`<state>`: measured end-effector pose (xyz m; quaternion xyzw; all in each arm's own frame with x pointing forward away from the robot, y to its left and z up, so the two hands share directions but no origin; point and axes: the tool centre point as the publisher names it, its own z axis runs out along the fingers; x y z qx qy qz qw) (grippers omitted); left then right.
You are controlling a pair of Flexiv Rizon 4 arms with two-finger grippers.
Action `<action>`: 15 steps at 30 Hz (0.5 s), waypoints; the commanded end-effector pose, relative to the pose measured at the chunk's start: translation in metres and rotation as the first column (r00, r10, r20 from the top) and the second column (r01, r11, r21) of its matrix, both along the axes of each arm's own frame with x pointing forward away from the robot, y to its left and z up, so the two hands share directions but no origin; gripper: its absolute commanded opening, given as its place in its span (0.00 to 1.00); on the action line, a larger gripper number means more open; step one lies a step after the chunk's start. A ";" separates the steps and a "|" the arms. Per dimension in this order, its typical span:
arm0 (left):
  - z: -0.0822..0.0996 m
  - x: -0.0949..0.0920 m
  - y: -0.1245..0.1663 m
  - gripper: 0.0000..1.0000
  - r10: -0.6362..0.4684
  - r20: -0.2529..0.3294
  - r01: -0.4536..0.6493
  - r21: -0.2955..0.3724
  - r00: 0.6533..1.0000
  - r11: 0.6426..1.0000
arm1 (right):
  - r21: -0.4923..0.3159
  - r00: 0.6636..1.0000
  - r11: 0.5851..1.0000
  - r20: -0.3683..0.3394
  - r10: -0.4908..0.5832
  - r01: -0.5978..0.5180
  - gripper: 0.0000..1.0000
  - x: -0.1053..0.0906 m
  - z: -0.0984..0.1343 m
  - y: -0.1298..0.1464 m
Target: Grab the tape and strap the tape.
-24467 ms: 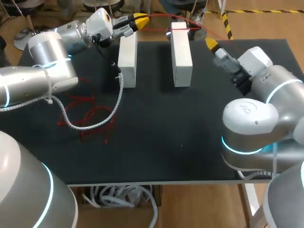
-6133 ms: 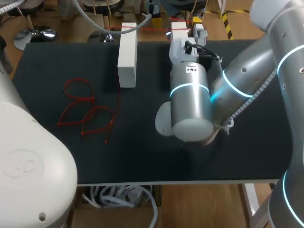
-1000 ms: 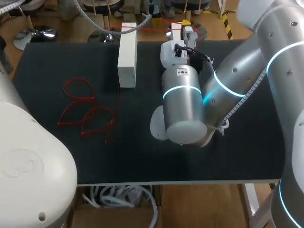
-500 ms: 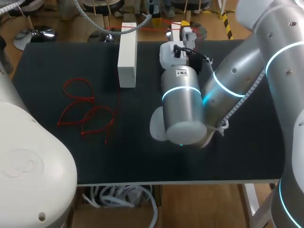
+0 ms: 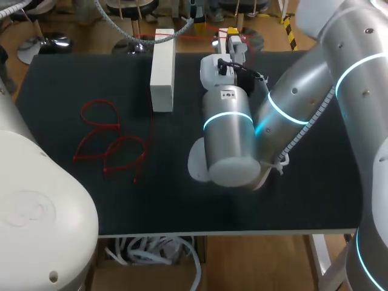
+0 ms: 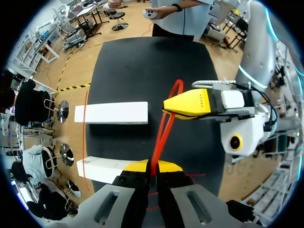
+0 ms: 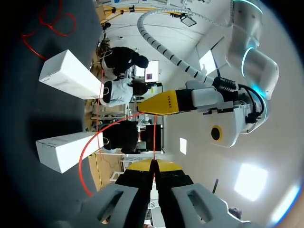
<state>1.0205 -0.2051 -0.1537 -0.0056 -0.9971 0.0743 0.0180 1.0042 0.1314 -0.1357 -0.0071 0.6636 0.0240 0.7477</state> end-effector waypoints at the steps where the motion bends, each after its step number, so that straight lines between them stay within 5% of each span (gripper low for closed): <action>1: 0.001 0.001 -0.001 0.00 0.000 -0.002 0.000 0.004 1.000 1.000 | -0.004 1.000 1.000 -0.004 0.014 -0.014 0.00 -0.002 0.001 -0.007; 15: 0.001 0.001 -0.001 0.00 0.000 -0.002 0.000 0.004 1.000 1.000 | 0.010 1.000 1.000 -0.007 0.022 -0.022 0.00 0.001 0.004 -0.012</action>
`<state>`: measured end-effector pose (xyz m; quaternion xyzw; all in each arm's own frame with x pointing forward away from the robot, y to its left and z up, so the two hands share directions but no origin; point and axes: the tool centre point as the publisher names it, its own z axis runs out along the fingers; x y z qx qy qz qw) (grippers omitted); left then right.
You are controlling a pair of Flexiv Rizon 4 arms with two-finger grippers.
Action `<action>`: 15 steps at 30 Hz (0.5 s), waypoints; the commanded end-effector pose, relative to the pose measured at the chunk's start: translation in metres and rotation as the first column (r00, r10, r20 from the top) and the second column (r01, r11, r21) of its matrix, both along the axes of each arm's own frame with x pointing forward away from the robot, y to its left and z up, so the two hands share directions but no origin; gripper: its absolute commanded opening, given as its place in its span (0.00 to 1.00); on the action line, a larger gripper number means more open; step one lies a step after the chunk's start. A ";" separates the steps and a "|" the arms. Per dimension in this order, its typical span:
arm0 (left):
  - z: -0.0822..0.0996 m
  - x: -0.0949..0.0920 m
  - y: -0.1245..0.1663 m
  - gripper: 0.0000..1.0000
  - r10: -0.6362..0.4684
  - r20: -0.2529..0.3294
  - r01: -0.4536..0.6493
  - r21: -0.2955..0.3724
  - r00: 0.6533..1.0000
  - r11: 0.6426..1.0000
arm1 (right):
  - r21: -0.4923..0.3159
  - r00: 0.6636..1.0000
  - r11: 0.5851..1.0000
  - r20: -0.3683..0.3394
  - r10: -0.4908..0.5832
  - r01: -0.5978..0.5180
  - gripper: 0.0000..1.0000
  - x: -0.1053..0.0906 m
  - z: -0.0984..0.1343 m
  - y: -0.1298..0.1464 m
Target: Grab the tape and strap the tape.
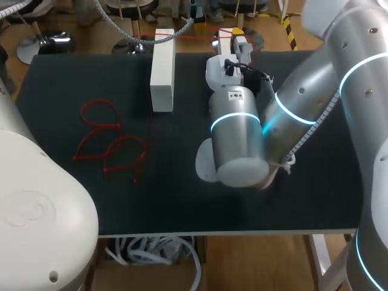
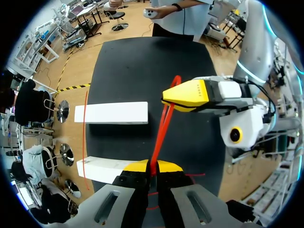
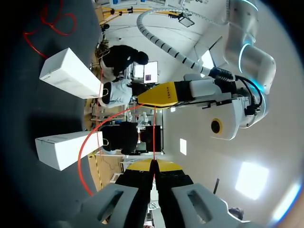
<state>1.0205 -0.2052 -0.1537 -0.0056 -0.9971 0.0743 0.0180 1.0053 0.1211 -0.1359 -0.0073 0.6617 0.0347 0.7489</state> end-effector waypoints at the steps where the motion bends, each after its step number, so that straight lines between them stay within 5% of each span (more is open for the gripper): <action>1: 0.001 0.001 -0.001 0.00 0.000 -0.002 0.000 0.004 1.000 1.000 | -0.005 1.000 1.000 -0.013 0.008 -0.008 0.00 -0.001 0.004 -0.001; 15: 0.001 0.001 -0.001 0.00 0.000 -0.002 0.000 0.004 1.000 1.000 | -0.011 1.000 1.000 -0.020 0.015 -0.015 0.00 -0.002 0.002 0.007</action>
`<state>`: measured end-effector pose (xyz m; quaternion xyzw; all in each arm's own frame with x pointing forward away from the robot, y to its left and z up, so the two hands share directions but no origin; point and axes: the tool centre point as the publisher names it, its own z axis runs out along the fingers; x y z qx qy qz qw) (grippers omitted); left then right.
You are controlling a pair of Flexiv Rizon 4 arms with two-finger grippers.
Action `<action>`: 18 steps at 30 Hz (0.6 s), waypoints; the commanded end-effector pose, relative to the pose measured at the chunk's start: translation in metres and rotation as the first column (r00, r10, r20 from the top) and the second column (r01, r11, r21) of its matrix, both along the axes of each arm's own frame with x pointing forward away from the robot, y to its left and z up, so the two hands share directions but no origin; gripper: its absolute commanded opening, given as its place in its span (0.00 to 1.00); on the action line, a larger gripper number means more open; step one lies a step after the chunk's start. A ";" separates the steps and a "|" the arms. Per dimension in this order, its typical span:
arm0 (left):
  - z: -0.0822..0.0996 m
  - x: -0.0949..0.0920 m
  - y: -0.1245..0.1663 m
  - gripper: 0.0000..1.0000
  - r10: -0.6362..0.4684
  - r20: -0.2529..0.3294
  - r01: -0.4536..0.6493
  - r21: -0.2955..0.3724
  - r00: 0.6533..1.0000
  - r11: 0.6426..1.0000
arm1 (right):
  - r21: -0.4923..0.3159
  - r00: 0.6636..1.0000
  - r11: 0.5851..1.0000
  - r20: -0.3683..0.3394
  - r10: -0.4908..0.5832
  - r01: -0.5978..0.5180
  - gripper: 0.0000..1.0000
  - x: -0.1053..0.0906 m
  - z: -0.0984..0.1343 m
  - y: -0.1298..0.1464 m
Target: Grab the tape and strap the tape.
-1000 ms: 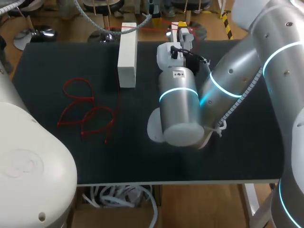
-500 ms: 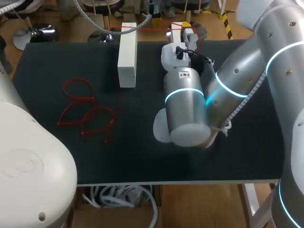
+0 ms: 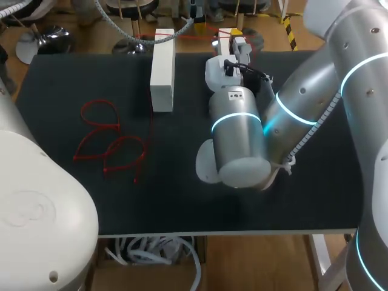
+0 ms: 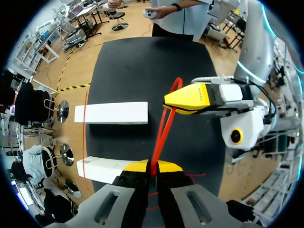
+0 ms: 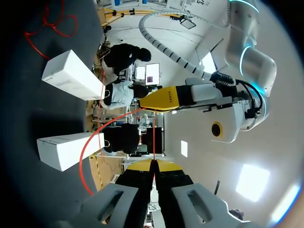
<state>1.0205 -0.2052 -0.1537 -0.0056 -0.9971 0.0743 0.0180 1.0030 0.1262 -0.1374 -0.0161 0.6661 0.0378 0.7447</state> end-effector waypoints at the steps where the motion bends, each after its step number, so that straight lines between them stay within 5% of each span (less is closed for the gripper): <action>1: 0.001 0.001 -0.001 0.00 0.000 -0.002 0.000 0.004 1.000 1.000 | -0.002 1.000 1.000 -0.008 -0.002 0.002 0.00 0.001 0.004 0.003; 18: 0.001 0.001 -0.001 0.00 0.000 -0.002 0.000 0.004 1.000 1.000 | 0.028 1.000 1.000 -0.004 0.010 -0.009 0.00 0.000 0.012 0.012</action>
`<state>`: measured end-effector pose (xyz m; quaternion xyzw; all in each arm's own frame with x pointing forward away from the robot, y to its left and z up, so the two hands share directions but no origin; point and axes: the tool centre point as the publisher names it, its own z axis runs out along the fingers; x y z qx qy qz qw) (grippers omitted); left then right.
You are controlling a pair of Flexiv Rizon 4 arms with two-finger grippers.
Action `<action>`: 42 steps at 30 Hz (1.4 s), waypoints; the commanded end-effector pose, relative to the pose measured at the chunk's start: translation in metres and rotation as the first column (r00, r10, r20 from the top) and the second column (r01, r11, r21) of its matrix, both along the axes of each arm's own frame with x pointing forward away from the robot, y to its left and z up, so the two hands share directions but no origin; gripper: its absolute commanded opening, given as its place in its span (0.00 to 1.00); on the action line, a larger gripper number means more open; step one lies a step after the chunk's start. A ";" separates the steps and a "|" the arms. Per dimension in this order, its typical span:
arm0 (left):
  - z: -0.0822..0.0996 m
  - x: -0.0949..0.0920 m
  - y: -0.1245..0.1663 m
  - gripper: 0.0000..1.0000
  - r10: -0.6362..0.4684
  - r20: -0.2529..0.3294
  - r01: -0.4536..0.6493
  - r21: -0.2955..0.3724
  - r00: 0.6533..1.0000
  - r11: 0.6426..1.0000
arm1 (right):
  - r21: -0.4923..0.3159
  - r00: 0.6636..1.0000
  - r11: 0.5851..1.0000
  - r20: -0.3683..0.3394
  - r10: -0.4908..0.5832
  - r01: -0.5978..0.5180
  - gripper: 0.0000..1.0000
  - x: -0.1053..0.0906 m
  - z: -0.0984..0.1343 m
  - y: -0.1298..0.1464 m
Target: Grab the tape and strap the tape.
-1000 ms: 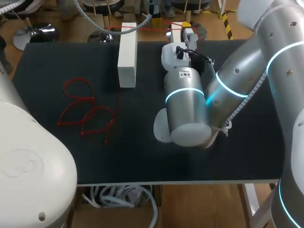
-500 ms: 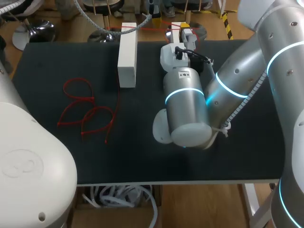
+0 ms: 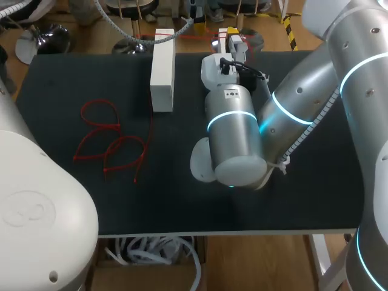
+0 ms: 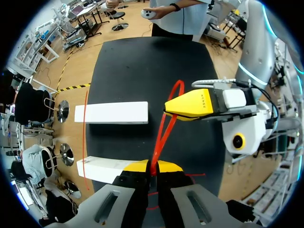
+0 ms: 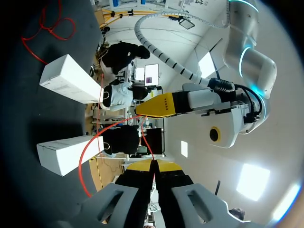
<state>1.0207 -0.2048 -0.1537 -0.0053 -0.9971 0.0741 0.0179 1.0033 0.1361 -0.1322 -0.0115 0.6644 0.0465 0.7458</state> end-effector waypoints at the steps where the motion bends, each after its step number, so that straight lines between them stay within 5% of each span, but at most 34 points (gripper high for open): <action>1: 0.001 0.001 -0.001 0.00 -0.001 -0.002 0.001 0.004 1.000 1.000 | 0.010 1.000 1.000 -0.008 0.003 -0.003 0.00 -0.001 0.008 0.002; 42: 0.001 0.001 -0.001 0.00 -0.001 -0.002 0.001 0.004 1.000 1.000 | 0.053 0.996 0.996 -0.052 0.077 -0.074 0.00 0.000 0.023 -0.020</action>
